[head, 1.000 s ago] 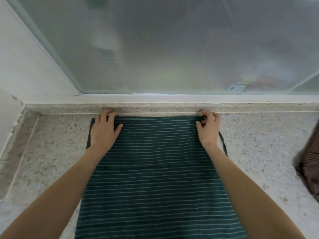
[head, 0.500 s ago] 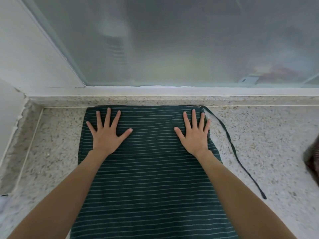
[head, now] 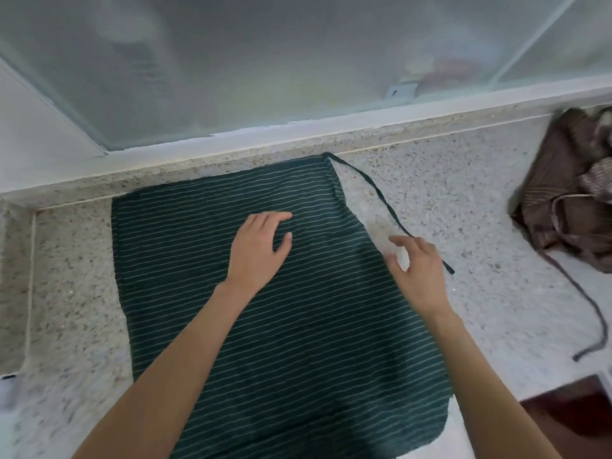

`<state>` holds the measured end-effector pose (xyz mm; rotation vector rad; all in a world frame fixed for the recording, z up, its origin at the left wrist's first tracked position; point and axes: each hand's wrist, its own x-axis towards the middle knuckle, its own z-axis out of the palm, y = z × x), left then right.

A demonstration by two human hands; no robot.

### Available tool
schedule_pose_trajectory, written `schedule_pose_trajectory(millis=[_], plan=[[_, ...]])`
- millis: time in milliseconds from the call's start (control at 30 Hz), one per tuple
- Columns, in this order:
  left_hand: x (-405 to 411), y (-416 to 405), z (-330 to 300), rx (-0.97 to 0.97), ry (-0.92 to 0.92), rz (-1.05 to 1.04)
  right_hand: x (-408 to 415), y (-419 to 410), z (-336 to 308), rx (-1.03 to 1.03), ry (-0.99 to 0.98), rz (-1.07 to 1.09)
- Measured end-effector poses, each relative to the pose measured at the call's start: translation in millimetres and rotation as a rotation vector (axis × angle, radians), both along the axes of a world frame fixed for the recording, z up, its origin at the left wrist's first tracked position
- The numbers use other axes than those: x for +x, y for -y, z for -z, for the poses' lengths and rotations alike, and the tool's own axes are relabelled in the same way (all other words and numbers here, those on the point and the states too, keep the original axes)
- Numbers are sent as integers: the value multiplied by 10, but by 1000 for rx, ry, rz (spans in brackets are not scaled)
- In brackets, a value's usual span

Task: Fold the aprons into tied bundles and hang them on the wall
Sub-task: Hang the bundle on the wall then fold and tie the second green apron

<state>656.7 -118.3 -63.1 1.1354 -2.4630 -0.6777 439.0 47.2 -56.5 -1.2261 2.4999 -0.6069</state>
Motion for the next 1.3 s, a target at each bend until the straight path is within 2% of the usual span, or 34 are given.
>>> schedule_pose_trajectory(millis=[100, 167, 300, 367, 433, 533, 567, 633, 700, 733, 800, 867, 933, 1033, 1100, 1200, 1300], plan=[[-494, -388, -6, 53, -2, 321, 3, -662, 34, 349, 60, 137], [-791, -608, 46, 70, 98, 538, 89, -950, 47, 465, 97, 161], [-1167, -826, 148, -24, 420, 799, 230, -1148, 133, 354, 96, 252], [-1230, -855, 159, -58, 542, 806, 245, -1153, 121, 206, 91, 300], [-1227, -842, 122, -102, 553, 794, 287, -1168, 60, 39, -6, 246], [-1040, -716, 98, -301, 245, 825, 454, -1167, -121, -110, -192, 49], [-938, -675, 124, -361, 118, 838, 532, -1196, -169, -127, -188, -27], [-673, -560, 187, -400, -12, 871, 674, -1260, -207, -106, -36, -200], [-383, -452, 263, -372, 43, 922, 819, -1329, -191, -46, 210, -323], [-251, -416, 291, -342, 109, 945, 873, -1361, -171, -31, 265, -347], [-72, -386, 314, -314, 219, 970, 895, -1390, -116, -76, 234, -244], [-47, -417, 293, -305, 238, 951, 798, -1351, -98, -90, 166, -7], [-148, -484, 216, -292, 251, 892, 674, -1276, -85, 49, 164, 136], [-394, -555, 115, -277, 245, 802, 670, -1127, -35, 275, 272, 135], [-571, -589, 86, -232, 246, 774, 765, -1056, 2, 280, 329, 144], [-782, -624, 95, -114, 413, 751, 870, -1022, 45, 245, 355, 187], [-840, -592, 144, -98, 546, 756, 882, -1035, 44, 165, 289, 251]])
